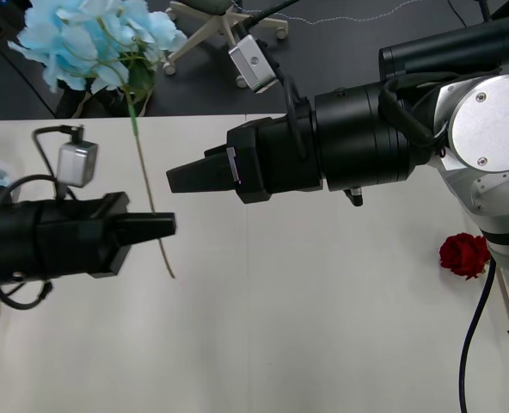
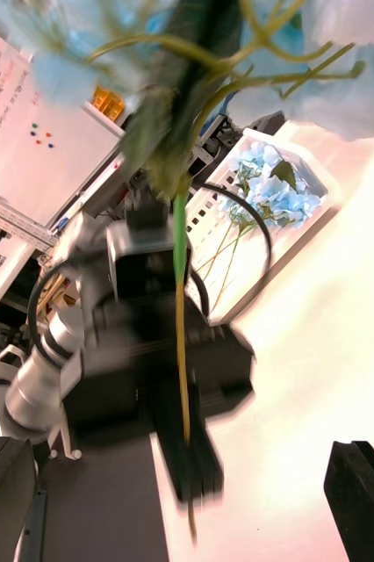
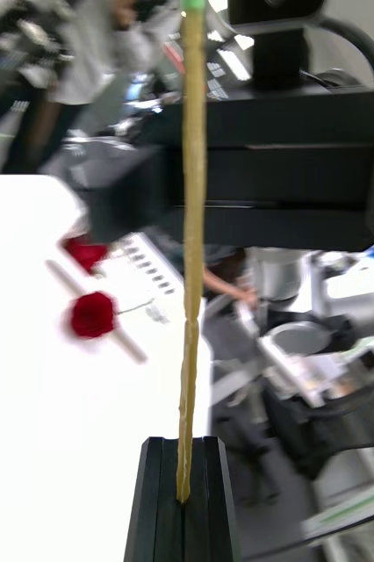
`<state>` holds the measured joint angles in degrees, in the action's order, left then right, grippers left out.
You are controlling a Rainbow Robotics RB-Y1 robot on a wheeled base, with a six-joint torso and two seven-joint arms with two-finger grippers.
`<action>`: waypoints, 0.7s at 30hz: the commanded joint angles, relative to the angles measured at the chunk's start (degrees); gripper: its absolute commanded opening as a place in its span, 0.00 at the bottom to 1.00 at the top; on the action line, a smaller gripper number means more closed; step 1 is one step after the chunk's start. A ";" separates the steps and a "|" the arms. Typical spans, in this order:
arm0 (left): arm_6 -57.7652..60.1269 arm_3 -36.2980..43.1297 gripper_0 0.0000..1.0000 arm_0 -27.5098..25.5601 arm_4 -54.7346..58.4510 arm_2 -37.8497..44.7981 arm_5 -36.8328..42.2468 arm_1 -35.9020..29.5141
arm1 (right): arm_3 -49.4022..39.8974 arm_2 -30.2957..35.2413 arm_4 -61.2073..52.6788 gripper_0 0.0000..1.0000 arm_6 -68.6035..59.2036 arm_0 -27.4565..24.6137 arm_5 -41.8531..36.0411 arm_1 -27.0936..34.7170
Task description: Put the red flowers into the right box and the blue flowers into the left box
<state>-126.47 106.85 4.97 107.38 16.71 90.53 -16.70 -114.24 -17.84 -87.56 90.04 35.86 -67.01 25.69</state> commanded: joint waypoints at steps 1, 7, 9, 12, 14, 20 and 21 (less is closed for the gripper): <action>8.88 2.40 0.00 -0.67 1.08 6.40 0.96 -7.03 | -1.08 1.93 -0.33 0.96 2.51 1.58 0.74 -0.20; 10.02 0.73 0.00 -3.22 0.99 14.05 2.72 -17.32 | -1.08 2.28 -0.94 0.95 2.86 1.58 0.65 2.96; 10.02 0.64 0.00 -5.06 0.03 15.98 2.37 -20.65 | -1.08 2.63 -1.91 0.96 3.13 1.58 0.39 4.54; 10.19 0.73 0.00 -7.61 -2.79 18.80 2.28 -24.79 | -1.08 4.39 -3.23 0.95 3.83 1.49 -2.42 6.39; 10.55 0.73 0.00 -9.63 -5.69 21.08 2.19 -27.33 | -1.08 6.59 -3.84 0.96 4.62 1.14 -5.76 7.35; 11.34 0.73 0.00 -15.26 -16.85 26.71 0.26 -33.05 | 2.09 10.55 -8.59 0.96 12.09 -0.35 -13.14 11.93; 11.34 0.64 0.00 -16.22 -18.96 27.41 -0.44 -33.93 | 3.05 10.90 -9.91 0.96 14.47 -0.79 -13.94 13.24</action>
<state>-119.19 106.80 -8.16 90.65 41.62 91.58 -46.53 -112.35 -9.29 -95.47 99.91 35.43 -80.19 35.10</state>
